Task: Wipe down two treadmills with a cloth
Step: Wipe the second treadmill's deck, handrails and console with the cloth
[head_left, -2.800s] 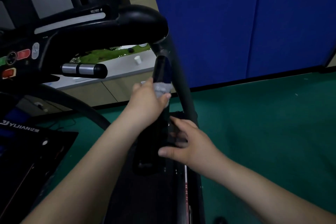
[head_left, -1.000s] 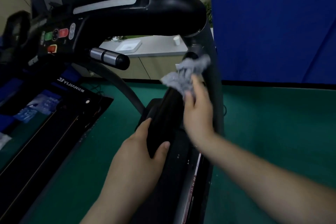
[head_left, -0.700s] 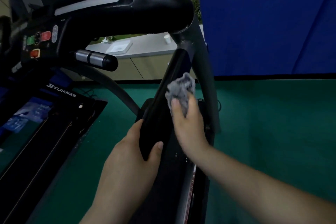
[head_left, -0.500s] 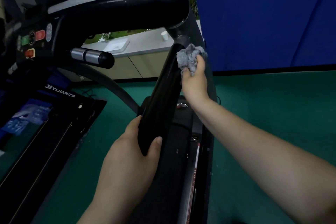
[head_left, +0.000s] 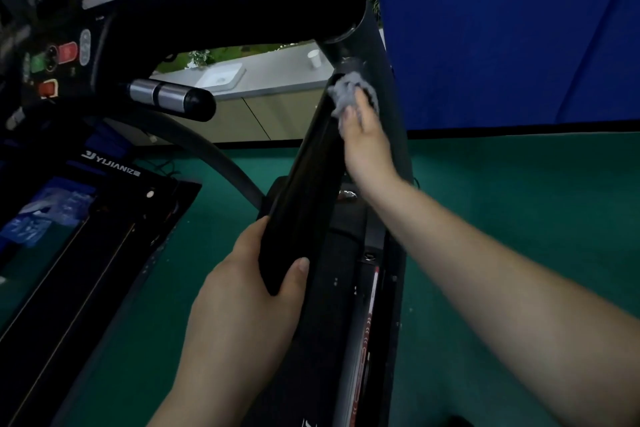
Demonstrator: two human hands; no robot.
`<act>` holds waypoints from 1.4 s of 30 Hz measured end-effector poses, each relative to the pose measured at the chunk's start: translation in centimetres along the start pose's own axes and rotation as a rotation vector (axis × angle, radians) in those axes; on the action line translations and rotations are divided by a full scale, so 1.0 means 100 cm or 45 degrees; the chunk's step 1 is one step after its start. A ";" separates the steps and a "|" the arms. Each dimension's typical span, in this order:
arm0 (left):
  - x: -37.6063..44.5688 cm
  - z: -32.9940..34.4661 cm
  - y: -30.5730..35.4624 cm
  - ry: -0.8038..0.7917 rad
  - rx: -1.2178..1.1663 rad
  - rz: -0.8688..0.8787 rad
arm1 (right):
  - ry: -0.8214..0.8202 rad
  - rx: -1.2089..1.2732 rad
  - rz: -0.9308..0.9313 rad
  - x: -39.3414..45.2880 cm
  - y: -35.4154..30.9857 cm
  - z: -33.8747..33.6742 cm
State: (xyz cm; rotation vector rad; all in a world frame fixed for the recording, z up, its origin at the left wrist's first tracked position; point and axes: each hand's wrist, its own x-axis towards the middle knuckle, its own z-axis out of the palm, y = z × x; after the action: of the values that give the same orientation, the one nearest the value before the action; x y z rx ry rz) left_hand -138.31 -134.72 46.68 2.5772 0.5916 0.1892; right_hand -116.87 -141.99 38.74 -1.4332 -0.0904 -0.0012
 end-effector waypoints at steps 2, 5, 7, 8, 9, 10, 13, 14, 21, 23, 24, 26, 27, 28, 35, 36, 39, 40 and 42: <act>-0.001 0.000 -0.001 -0.001 -0.014 -0.012 | 0.001 0.087 0.068 0.020 0.006 -0.006; -0.001 0.001 -0.001 0.011 -0.017 0.002 | 0.005 0.167 0.101 -0.021 0.011 -0.001; 0.000 0.002 -0.002 0.011 -0.031 0.021 | -0.056 0.251 0.083 -0.086 0.007 0.005; 0.001 0.003 -0.003 0.010 -0.069 0.025 | -0.114 0.318 0.049 -0.121 0.005 0.007; 0.001 0.003 -0.003 0.009 -0.124 0.025 | -0.172 0.392 0.013 -0.155 0.000 0.008; 0.001 0.003 -0.004 0.004 -0.186 0.016 | -0.210 0.432 -0.023 -0.181 -0.003 0.009; 0.005 0.001 -0.011 -0.048 -0.351 -0.045 | -0.191 0.463 0.012 -0.192 -0.005 0.014; 0.006 -0.001 -0.013 -0.085 -0.389 -0.067 | -0.134 0.385 0.035 -0.176 -0.004 0.017; -0.008 -0.016 -0.039 -0.114 -0.347 0.063 | 0.010 0.155 0.130 -0.052 0.011 0.011; -0.017 -0.013 -0.042 -0.122 -0.385 0.121 | 0.013 0.140 0.118 -0.080 0.009 0.015; -0.018 -0.011 -0.044 -0.114 -0.386 0.149 | 0.016 0.127 0.102 -0.106 0.007 0.018; -0.018 -0.007 -0.048 -0.094 -0.361 0.199 | -0.048 0.165 0.044 -0.169 0.003 0.022; -0.018 -0.006 -0.049 -0.094 -0.354 0.223 | -0.105 0.196 0.022 -0.202 0.002 0.024; -0.018 -0.007 -0.051 -0.105 -0.357 0.246 | -0.149 0.209 0.011 -0.231 0.000 0.026; -0.027 -0.022 -0.076 -0.265 -0.681 0.272 | -0.073 0.135 0.068 -0.206 0.000 0.034; -0.027 -0.021 -0.078 -0.260 -0.685 0.274 | -0.043 0.142 0.104 -0.188 0.004 0.031; -0.032 -0.018 -0.078 -0.202 -0.649 0.260 | 0.002 0.148 0.174 -0.167 -0.001 0.027; -0.034 -0.016 -0.075 -0.184 -0.638 0.259 | 0.000 0.117 0.131 -0.176 -0.008 0.029; -0.038 -0.014 -0.073 -0.166 -0.642 0.237 | -0.020 0.080 0.019 -0.214 -0.016 0.034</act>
State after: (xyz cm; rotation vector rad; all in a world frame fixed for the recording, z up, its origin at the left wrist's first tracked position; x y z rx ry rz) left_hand -144.77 -130.05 44.30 2.1294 0.2171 0.2003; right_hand -138.49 -140.02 39.42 -1.3716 -0.0916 0.0252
